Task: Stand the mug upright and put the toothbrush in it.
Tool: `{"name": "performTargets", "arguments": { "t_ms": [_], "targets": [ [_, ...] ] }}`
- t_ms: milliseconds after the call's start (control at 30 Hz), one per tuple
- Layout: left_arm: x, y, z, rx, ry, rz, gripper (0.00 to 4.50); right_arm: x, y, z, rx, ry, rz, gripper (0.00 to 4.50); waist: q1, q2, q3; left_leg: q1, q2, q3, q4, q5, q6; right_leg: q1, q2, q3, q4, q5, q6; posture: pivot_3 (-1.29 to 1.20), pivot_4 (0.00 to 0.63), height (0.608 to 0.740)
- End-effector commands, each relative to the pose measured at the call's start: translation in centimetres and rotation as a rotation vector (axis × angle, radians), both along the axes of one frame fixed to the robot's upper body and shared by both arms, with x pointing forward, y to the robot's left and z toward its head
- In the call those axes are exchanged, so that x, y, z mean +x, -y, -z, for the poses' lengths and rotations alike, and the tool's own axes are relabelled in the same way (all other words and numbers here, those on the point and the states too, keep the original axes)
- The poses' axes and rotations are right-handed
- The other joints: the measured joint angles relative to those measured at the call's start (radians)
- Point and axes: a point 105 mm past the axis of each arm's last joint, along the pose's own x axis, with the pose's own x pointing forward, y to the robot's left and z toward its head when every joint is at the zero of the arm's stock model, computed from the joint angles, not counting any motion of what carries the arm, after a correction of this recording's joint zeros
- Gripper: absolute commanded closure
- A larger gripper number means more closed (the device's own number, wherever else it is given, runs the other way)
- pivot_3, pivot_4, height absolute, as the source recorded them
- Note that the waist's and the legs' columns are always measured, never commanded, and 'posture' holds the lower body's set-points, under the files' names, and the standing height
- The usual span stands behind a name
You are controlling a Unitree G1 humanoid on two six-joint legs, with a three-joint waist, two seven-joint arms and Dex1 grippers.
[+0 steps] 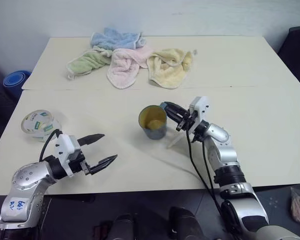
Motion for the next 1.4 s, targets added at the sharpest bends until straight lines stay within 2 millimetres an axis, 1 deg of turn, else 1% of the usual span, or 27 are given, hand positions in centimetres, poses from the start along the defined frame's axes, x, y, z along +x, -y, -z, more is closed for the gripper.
{"name": "performTargets", "arguments": {
  "t_ms": [33, 100, 133, 233, 267, 300, 400, 500, 567, 600, 633, 667, 700, 733, 767, 800, 833, 867, 1000, 1033, 1100, 1167, 1267, 1333, 1400],
  "targets": [
    [-0.2, -0.2, -0.5, 0.009, 0.032, 0.006, 0.00, -0.2, 2.1, -2.1, -0.012, 0.074, 0.005, 2.39, 0.003, 0.000, 0.000, 0.000, 0.000, 0.000, 0.000, 0.000, 0.000, 0.000, 0.000, 0.000, 0.000, 0.000, 0.000, 0.00, 0.150, 0.740],
    [-0.3, -0.2, -0.3, 0.015, 0.027, 0.012, 0.00, -0.8, 3.5, -2.7, -0.036, 0.088, -0.012, 1.79, 0.007, 0.000, 0.000, 0.000, 0.000, 0.000, 0.000, 0.000, 0.000, 0.001, -0.001, 0.000, 0.000, 0.000, 0.000, 0.00, 0.150, 0.740],
    [-0.3, -0.2, -0.2, 0.016, 0.026, 0.012, 0.00, -1.1, 4.4, -3.0, -0.053, 0.102, -0.004, 1.57, 0.007, 0.000, 0.000, 0.000, 0.000, 0.000, 0.000, 0.000, 0.000, 0.001, -0.001, 0.000, 0.000, 0.000, 0.000, 0.00, 0.150, 0.740],
    [-0.4, -0.6, 0.1, 0.027, 0.023, 0.007, 0.00, -2.7, 8.5, -4.2, -0.083, 0.164, 0.031, 0.58, 0.010, 0.000, 0.000, 0.000, 0.000, 0.000, 0.000, 0.000, 0.000, 0.001, -0.001, 0.000, -0.001, 0.000, 0.000, 0.00, 0.150, 0.740],
    [-0.5, -0.7, 0.1, 0.029, 0.024, 0.007, 0.00, -3.0, 9.2, -4.3, -0.091, 0.170, 0.039, 0.20, 0.010, 0.000, 0.000, 0.000, -0.001, 0.000, 0.000, 0.000, 0.000, 0.001, -0.001, 0.000, -0.001, 0.000, 0.000, 0.00, 0.150, 0.740],
    [-0.5, -0.9, 0.2, 0.032, 0.023, 0.003, 0.00, -3.7, 10.6, -4.2, -0.112, 0.171, 0.051, 0.02, 0.009, 0.000, 0.000, 0.000, -0.001, 0.000, 0.000, 0.000, 0.000, 0.001, -0.001, 0.000, -0.001, 0.000, 0.000, 0.00, 0.150, 0.740],
    [-0.5, -1.5, 0.5, 0.037, 0.017, -0.005, 0.00, -6.2, 15.2, -2.6, -0.283, 0.154, 0.081, 0.02, 0.015, 0.000, 0.000, 0.000, 0.000, 0.000, 0.000, 0.000, 0.000, 0.001, -0.001, -0.001, -0.002, 0.000, 0.000, 0.00, 0.150, 0.740],
    [-0.7, -1.9, 0.5, 0.031, 0.000, -0.003, 0.00, -7.8, 19.2, -1.3, -0.387, 0.108, 0.137, 0.02, 0.022, 0.000, 0.000, 0.000, -0.001, 0.002, 0.000, 0.000, 0.000, 0.002, -0.001, 0.000, -0.003, 0.000, 0.000, 0.00, 0.150, 0.740],
    [-0.8, -2.1, 0.5, 0.010, -0.025, 0.002, 0.00, -8.9, 21.2, -0.1, -0.463, 0.063, 0.148, 0.02, 0.025, 0.000, 0.000, 0.001, 0.000, 0.004, 0.001, 0.000, 0.000, 0.003, -0.001, 0.001, -0.003, 0.000, 0.000, 0.00, 0.150, 0.740],
    [-0.8, -2.2, 0.4, 0.006, -0.027, 0.002, 0.00, -9.1, 21.6, 0.1, -0.487, 0.059, 0.148, 0.02, 0.026, 0.000, 0.000, 0.002, 0.000, 0.004, 0.001, 0.000, 0.000, 0.003, -0.001, 0.002, -0.003, 0.000, 0.000, 0.00, 0.150, 0.740],
    [-0.8, -2.2, 0.4, 0.003, -0.033, 0.007, 0.00, -9.1, 21.6, 0.3, -0.497, 0.057, 0.142, 0.02, 0.025, 0.000, 0.000, 0.002, 0.000, 0.004, 0.001, 0.000, 0.000, 0.003, -0.001, 0.002, -0.003, 0.000, 0.000, 0.00, 0.150, 0.740],
    [-0.8, -2.1, 0.4, 0.004, -0.032, 0.012, 0.00, -9.0, 21.1, 0.2, -0.515, 0.076, 0.113, 0.02, 0.022, 0.000, 0.000, 0.003, 0.000, 0.005, 0.001, 0.000, 0.000, 0.003, 0.000, 0.002, -0.003, 0.000, 0.000, 0.00, 0.150, 0.740],
    [-0.9, -1.8, 0.3, -0.011, -0.040, 0.022, 0.00, -8.6, 19.6, -0.2, -0.518, 0.093, 0.054, 0.02, 0.018, 0.000, 0.000, 0.003, 0.000, 0.005, 0.001, 0.000, 0.000, 0.003, 0.000, 0.002, -0.003, 0.000, 0.000, 0.00, 0.150, 0.740],
    [-0.9, -1.6, 0.2, -0.023, -0.048, 0.029, 0.00, -8.3, 18.6, -0.5, -0.520, 0.105, 0.011, 0.02, 0.012, 0.000, 0.000, 0.003, 0.000, 0.005, 0.001, 0.000, 0.000, 0.003, 0.000, 0.003, -0.003, 0.000, 0.000, 0.00, 0.150, 0.740],
    [-1.0, -1.4, 0.1, -0.032, -0.063, 0.041, 0.00, -7.9, 17.5, -0.7, -0.550, 0.113, -0.022, 0.02, 0.007, 0.001, 0.001, 0.003, 0.001, 0.005, 0.001, 0.000, 0.000, 0.003, 0.000, 0.003, -0.003, 0.000, 0.000, 0.00, 0.150, 0.740],
    [-1.2, -1.1, 0.2, -0.035, -0.081, 0.058, 0.00, -7.3, 15.9, -0.9, -0.587, 0.112, -0.082, 0.02, 0.004, 0.001, 0.001, 0.003, 0.001, 0.005, 0.001, 0.000, 0.000, 0.003, 0.000, 0.003, -0.002, 0.000, 0.000, 0.00, 0.150, 0.740],
    [-1.4, -1.0, 0.3, -0.031, -0.087, 0.068, 0.00, -6.8, 14.7, -1.0, -0.625, 0.108, -0.123, 0.02, 0.001, 0.002, 0.001, 0.003, 0.001, 0.005, 0.001, 0.000, 0.000, 0.003, 0.000, 0.003, -0.002, 0.000, 0.000, 0.00, 0.150, 0.740],
    [-1.4, -0.8, 0.3, -0.029, -0.090, 0.074, 0.00, -6.5, 14.0, -1.0, -0.651, 0.104, -0.150, 0.02, 0.003, 0.002, 0.001, 0.004, 0.001, 0.005, 0.001, 0.000, 0.000, 0.003, 0.000, 0.003, -0.001, 0.000, 0.000, 0.00, 0.150, 0.740],
    [-1.4, -0.5, 0.5, -0.032, -0.097, 0.074, 0.00, -4.1, 9.8, -0.5, -0.812, 0.030, -0.256, 0.02, 0.011, 0.002, 0.001, 0.002, 0.000, 0.002, 0.001, 0.000, 0.000, 0.002, -0.001, 0.001, -0.002, 0.000, 0.000, 0.00, 0.150, 0.740],
    [-1.3, -0.4, 0.5, -0.031, -0.096, 0.075, 0.00, -4.0, 8.8, -0.3, -0.838, 0.017, -0.303, 0.02, 0.014, 0.002, 0.001, 0.002, 0.000, 0.002, 0.001, 0.000, 0.000, 0.002, -0.001, 0.001, -0.002, 0.000, 0.000, 0.00, 0.150, 0.740],
    [-1.3, -0.3, 0.6, -0.031, -0.093, 0.076, 0.00, -3.5, 7.5, 0.1, -0.876, -0.018, -0.352, 0.02, 0.019, 0.002, 0.001, 0.001, 0.000, 0.001, 0.002, 0.000, 0.000, 0.002, -0.001, 0.000, -0.002, 0.000, 0.000, 0.00, 0.150, 0.740],
    [-1.3, -0.1, 0.7, -0.030, -0.089, 0.077, 0.00, -2.8, 6.6, 0.3, -0.873, -0.064, -0.361, 0.02, 0.025, 0.002, 0.001, 0.000, 0.000, 0.000, 0.002, 0.000, 0.000, 0.002, -0.001, -0.001, -0.002, 0.000, 0.000, 0.00, 0.150, 0.740],
    [-1.6, 0.0, 0.6, -0.030, -0.079, 0.066, 0.00, -2.6, 6.0, -1.2, -0.734, -0.142, -0.364, 0.02, 0.031, 0.002, 0.001, 0.000, 0.000, 0.000, 0.002, 0.000, 0.000, 0.002, -0.001, -0.001, -0.003, 0.000, 0.000, 0.00, 0.150, 0.740],
    [-1.9, -0.2, 0.8, -0.030, -0.084, 0.051, 0.00, -2.7, 6.1, -2.6, -0.572, -0.279, -0.342, 0.02, 0.032, 0.002, 0.001, 0.000, 0.000, 0.000, 0.002, 0.000, 0.000, 0.002, -0.001, -0.002, -0.002, 0.000, 0.000, 0.00, 0.150, 0.740],
    [-2.2, -0.3, 1.1, -0.025, -0.094, 0.040, 0.00, -2.9, 7.0, -3.3, -0.492, -0.426, -0.277, 0.02, 0.032, 0.002, 0.001, -0.001, 0.000, 0.000, 0.002, 0.000, 0.000, 0.002, -0.001, -0.002, -0.002, 0.000, 0.000, 0.00, 0.150, 0.740]
  ]
}}
